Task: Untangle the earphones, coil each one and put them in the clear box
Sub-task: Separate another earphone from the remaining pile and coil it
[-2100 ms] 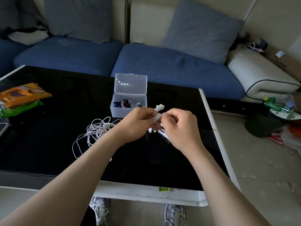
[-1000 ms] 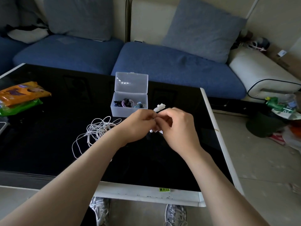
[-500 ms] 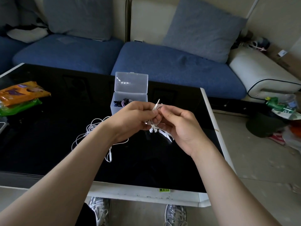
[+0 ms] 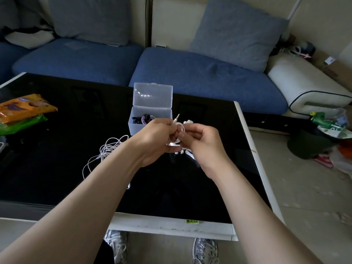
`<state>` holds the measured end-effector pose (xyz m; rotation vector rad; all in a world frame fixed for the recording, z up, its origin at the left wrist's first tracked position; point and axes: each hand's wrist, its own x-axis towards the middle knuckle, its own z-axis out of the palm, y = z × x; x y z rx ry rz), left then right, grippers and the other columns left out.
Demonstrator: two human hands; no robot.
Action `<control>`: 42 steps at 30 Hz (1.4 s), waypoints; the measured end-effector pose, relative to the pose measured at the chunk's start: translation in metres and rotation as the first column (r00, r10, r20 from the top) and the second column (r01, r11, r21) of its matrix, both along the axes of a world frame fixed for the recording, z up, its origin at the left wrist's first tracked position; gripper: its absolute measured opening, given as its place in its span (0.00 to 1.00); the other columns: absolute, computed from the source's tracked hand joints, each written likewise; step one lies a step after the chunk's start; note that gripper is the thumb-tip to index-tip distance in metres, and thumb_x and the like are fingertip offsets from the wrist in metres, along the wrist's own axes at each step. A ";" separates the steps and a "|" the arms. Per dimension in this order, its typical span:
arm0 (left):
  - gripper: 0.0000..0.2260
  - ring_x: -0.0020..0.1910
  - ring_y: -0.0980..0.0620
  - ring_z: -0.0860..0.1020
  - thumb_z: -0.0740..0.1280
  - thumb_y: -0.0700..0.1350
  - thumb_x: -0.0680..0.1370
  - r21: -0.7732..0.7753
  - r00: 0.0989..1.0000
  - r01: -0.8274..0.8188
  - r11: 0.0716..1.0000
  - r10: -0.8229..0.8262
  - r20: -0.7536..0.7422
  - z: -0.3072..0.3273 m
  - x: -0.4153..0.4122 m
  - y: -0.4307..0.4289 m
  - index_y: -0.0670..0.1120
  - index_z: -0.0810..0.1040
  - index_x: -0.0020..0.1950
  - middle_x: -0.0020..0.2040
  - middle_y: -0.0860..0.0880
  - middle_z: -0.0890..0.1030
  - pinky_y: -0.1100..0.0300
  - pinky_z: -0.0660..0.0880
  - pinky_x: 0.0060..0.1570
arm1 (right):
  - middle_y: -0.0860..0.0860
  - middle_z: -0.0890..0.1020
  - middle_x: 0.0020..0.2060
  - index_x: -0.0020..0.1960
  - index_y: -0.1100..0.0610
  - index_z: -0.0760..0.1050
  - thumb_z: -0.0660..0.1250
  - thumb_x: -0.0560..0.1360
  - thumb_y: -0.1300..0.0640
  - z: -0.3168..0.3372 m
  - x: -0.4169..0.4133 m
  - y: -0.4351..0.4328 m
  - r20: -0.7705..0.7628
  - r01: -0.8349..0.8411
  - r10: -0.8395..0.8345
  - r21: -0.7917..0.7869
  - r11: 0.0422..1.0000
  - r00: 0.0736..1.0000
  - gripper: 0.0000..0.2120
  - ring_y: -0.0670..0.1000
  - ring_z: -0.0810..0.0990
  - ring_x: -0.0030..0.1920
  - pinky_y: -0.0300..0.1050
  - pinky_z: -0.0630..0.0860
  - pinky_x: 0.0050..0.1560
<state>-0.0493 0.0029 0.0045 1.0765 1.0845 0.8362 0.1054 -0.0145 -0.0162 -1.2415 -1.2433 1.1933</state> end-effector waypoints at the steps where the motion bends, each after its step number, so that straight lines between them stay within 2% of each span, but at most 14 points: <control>1: 0.12 0.39 0.54 0.76 0.57 0.38 0.87 0.016 0.999 -0.025 1.000 0.026 -0.018 0.000 0.002 0.000 0.43 0.78 0.50 0.37 0.50 0.75 0.53 0.80 0.46 | 0.53 0.89 0.46 0.53 0.52 0.85 0.73 0.80 0.64 -0.001 -0.002 0.001 0.022 0.015 -0.016 0.019 1.000 1.000 0.07 0.50 0.89 0.49 0.45 0.85 0.53; 5: 0.12 0.38 0.54 0.78 0.58 0.37 0.86 0.099 0.988 -0.134 0.986 0.140 -0.059 -0.001 0.012 0.000 0.45 0.75 0.45 0.32 0.55 0.78 0.51 0.76 0.49 | 0.52 0.89 0.45 0.55 0.56 0.84 0.72 0.80 0.66 -0.001 -0.007 0.005 -0.006 0.061 -0.061 0.051 0.997 0.998 0.07 0.46 0.89 0.46 0.37 0.83 0.47; 12: 0.12 0.46 0.45 0.75 0.60 0.36 0.84 0.196 0.976 -0.216 0.956 0.218 0.010 0.003 0.020 0.000 0.45 0.75 0.43 0.37 0.50 0.77 0.47 0.73 0.52 | 0.56 0.89 0.50 0.60 0.62 0.83 0.73 0.80 0.65 -0.005 -0.003 0.019 -0.078 0.045 -0.039 0.075 0.996 0.996 0.09 0.56 0.89 0.52 0.54 0.85 0.57; 15: 0.12 0.47 0.45 0.79 0.60 0.38 0.83 0.181 0.977 -0.208 0.961 0.211 -0.001 0.005 0.021 0.001 0.47 0.76 0.41 0.40 0.48 0.79 0.42 0.78 0.57 | 0.56 0.89 0.50 0.60 0.61 0.83 0.74 0.79 0.64 -0.007 0.002 0.022 -0.079 0.017 -0.011 0.075 0.997 0.997 0.09 0.57 0.89 0.53 0.59 0.84 0.60; 19: 0.15 0.42 0.49 0.83 0.57 0.39 0.84 0.152 0.978 -0.197 0.968 0.206 -0.041 0.005 0.015 0.006 0.43 0.79 0.42 0.38 0.47 0.84 0.48 0.84 0.52 | 0.58 0.89 0.49 0.58 0.61 0.84 0.76 0.78 0.64 -0.010 0.006 0.025 -0.062 -0.029 0.032 0.057 0.998 0.998 0.09 0.58 0.89 0.52 0.56 0.85 0.58; 21: 0.14 0.44 0.47 0.86 0.56 0.38 0.85 0.117 0.978 -0.177 0.977 0.187 -0.089 0.002 0.013 0.008 0.39 0.79 0.48 0.40 0.46 0.86 0.51 0.85 0.50 | 0.58 0.89 0.48 0.58 0.62 0.84 0.76 0.78 0.65 -0.011 0.009 0.023 -0.048 -0.066 0.068 0.040 0.997 0.997 0.09 0.57 0.89 0.51 0.52 0.85 0.57; 24: 0.15 0.53 0.39 0.85 0.57 0.48 0.81 0.173 0.936 -0.167 0.971 0.211 -0.282 -0.009 0.013 0.009 0.42 0.80 0.51 0.50 0.40 0.85 0.39 0.83 0.55 | 0.57 0.89 0.47 0.55 0.58 0.86 0.75 0.80 0.62 -0.018 0.023 0.024 -0.042 -0.079 0.079 0.000 0.997 0.996 0.05 0.53 0.88 0.49 0.48 0.85 0.54; 25: 0.17 0.53 0.38 0.84 0.56 0.51 0.78 0.208 0.910 -0.164 0.964 0.229 -0.345 -0.014 0.011 0.009 0.43 0.80 0.50 0.50 0.40 0.85 0.36 0.83 0.54 | 0.57 0.89 0.46 0.54 0.57 0.87 0.73 0.81 0.60 -0.024 0.030 0.026 0.037 -0.039 0.040 -0.009 0.999 0.999 0.04 0.51 0.88 0.48 0.49 0.85 0.55; 27: 0.18 0.50 0.39 0.84 0.54 0.54 0.77 0.270 0.858 -0.126 0.955 0.242 -0.453 -0.023 0.010 0.012 0.44 0.77 0.48 0.48 0.42 0.84 0.36 0.82 0.53 | 0.51 0.89 0.43 0.52 0.54 0.88 0.71 0.82 0.59 -0.041 0.046 0.030 0.389 0.084 -0.089 0.030 0.996 0.917 0.06 0.46 0.87 0.45 0.42 0.83 0.53; 29: 0.14 0.48 0.42 0.83 0.55 0.50 0.82 0.303 0.826 -0.086 0.949 0.238 -0.511 -0.023 0.012 0.010 0.44 0.75 0.47 0.47 0.43 0.84 0.41 0.81 0.52 | 0.47 0.87 0.41 0.49 0.54 0.87 0.69 0.81 0.62 -0.057 0.053 0.029 0.680 0.103 -0.127 0.076 0.992 0.722 0.09 0.41 0.84 0.41 0.31 0.78 0.44; 32: 0.12 0.43 0.50 0.78 0.56 0.43 0.87 0.367 0.767 -0.045 0.929 0.267 -0.583 -0.026 0.014 0.011 0.41 0.74 0.48 0.47 0.44 0.81 0.58 0.74 0.39 | 0.48 0.86 0.44 0.50 0.53 0.85 0.69 0.81 0.59 -0.077 0.050 0.028 0.855 0.020 -0.031 0.024 1.000 0.518 0.06 0.46 0.84 0.42 0.41 0.83 0.45; 35: 0.12 0.41 0.52 0.76 0.56 0.42 0.87 0.401 0.738 -0.030 0.916 0.291 -0.609 -0.030 0.014 0.015 0.40 0.75 0.50 0.47 0.44 0.80 0.63 0.67 0.35 | 0.52 0.80 0.55 0.58 0.55 0.82 0.72 0.81 0.58 -0.081 0.040 0.029 0.935 0.012 0.031 -0.037 0.999 0.353 0.06 0.50 0.82 0.46 0.43 0.80 0.47; 38: 0.13 0.46 0.47 0.79 0.56 0.43 0.88 0.413 0.731 -0.017 0.910 0.294 -0.616 -0.033 0.013 0.017 0.39 0.76 0.51 0.49 0.43 0.82 0.59 0.72 0.40 | 0.53 0.74 0.58 0.62 0.55 0.77 0.73 0.81 0.62 -0.081 0.032 0.028 0.946 0.060 0.045 -0.067 0.996 0.321 0.12 0.50 0.79 0.44 0.44 0.82 0.49; 42: 0.13 0.43 0.45 0.77 0.56 0.42 0.88 0.423 0.694 0.008 0.906 0.300 -0.654 -0.029 0.009 0.014 0.38 0.78 0.52 0.46 0.43 0.80 0.62 0.68 0.35 | 0.53 0.70 0.57 0.63 0.53 0.70 0.75 0.76 0.65 -0.078 0.032 0.025 0.897 0.064 0.126 -0.169 0.984 0.424 0.20 0.51 0.78 0.44 0.41 0.75 0.40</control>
